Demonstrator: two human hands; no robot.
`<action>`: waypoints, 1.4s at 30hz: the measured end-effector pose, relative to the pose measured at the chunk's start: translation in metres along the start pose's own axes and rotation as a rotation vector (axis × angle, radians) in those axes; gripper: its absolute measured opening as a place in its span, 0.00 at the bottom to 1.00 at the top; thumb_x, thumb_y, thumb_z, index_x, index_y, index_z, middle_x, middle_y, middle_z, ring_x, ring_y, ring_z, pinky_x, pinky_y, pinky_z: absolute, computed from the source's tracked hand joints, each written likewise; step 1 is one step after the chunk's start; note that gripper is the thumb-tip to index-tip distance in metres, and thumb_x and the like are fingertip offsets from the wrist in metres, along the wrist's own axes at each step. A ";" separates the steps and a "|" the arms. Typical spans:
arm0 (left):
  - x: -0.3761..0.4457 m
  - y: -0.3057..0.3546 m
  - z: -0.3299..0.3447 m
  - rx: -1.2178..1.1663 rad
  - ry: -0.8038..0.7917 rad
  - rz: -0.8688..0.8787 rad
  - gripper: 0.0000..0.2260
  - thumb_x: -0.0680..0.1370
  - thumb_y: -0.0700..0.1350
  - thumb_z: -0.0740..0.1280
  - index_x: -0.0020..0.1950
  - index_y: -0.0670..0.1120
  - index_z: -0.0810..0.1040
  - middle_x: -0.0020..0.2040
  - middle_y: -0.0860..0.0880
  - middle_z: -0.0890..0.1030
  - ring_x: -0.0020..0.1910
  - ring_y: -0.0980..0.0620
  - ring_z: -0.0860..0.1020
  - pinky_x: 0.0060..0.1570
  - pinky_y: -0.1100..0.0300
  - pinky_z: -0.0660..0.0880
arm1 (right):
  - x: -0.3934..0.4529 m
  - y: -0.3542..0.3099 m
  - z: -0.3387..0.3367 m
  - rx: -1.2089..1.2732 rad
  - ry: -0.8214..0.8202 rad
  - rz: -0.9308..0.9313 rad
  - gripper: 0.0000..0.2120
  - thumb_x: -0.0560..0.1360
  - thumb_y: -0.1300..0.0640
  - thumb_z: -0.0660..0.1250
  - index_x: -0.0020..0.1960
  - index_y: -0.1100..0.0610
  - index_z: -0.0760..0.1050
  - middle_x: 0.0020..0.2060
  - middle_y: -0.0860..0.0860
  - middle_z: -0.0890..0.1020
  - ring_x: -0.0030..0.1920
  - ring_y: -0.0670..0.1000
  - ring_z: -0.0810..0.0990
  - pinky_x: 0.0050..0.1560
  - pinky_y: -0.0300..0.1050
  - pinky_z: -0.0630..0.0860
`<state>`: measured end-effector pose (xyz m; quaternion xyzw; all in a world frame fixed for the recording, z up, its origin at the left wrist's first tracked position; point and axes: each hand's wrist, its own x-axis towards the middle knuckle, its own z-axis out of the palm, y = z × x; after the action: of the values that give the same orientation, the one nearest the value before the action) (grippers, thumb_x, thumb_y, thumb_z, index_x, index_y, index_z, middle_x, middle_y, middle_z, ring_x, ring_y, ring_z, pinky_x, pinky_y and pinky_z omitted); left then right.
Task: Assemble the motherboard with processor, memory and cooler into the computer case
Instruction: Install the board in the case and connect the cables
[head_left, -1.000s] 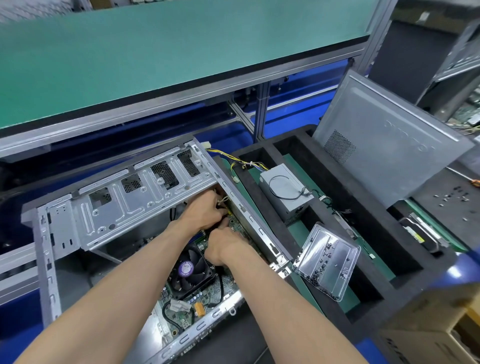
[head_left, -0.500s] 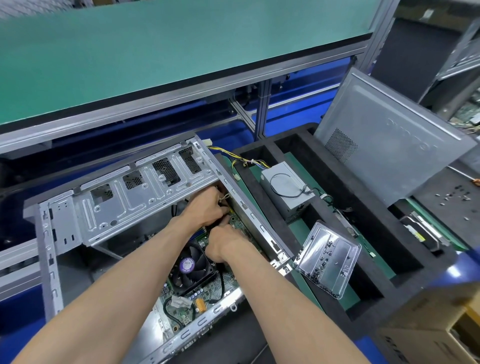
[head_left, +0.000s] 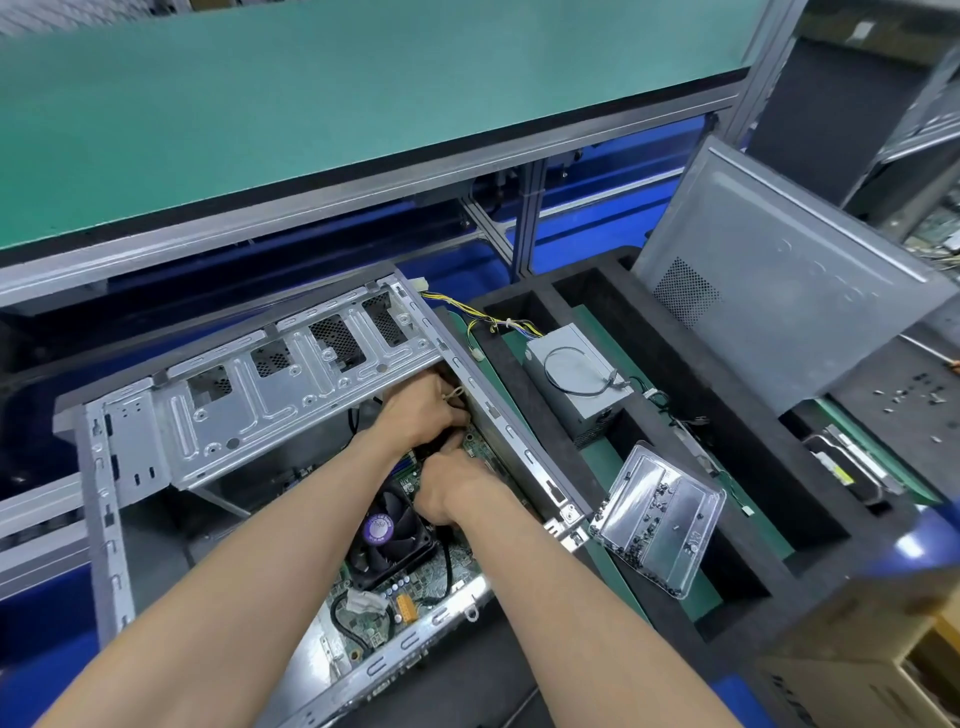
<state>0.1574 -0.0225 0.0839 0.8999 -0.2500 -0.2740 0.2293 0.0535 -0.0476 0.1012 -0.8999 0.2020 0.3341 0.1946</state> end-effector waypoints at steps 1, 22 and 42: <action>0.000 0.000 0.000 -0.008 -0.002 -0.007 0.08 0.73 0.49 0.75 0.49 0.47 0.85 0.47 0.49 0.86 0.48 0.49 0.82 0.49 0.56 0.76 | 0.000 0.000 0.000 -0.002 -0.005 0.003 0.30 0.81 0.59 0.60 0.78 0.70 0.55 0.78 0.67 0.56 0.72 0.67 0.68 0.66 0.59 0.73; -0.003 0.000 -0.004 0.040 -0.009 -0.024 0.10 0.72 0.48 0.75 0.50 0.46 0.83 0.45 0.49 0.84 0.47 0.49 0.81 0.47 0.56 0.75 | 0.000 0.000 -0.001 0.073 -0.024 0.028 0.33 0.80 0.61 0.61 0.78 0.72 0.51 0.75 0.66 0.63 0.71 0.68 0.69 0.67 0.64 0.73; -0.003 0.000 -0.007 0.037 -0.014 -0.010 0.06 0.74 0.50 0.74 0.43 0.48 0.83 0.42 0.47 0.85 0.43 0.47 0.81 0.40 0.56 0.74 | -0.001 -0.001 -0.002 0.030 -0.028 0.015 0.34 0.81 0.60 0.60 0.79 0.72 0.48 0.79 0.68 0.53 0.72 0.68 0.67 0.67 0.61 0.73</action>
<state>0.1597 -0.0189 0.0900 0.9034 -0.2518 -0.2766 0.2096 0.0541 -0.0478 0.1033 -0.8905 0.2109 0.3451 0.2083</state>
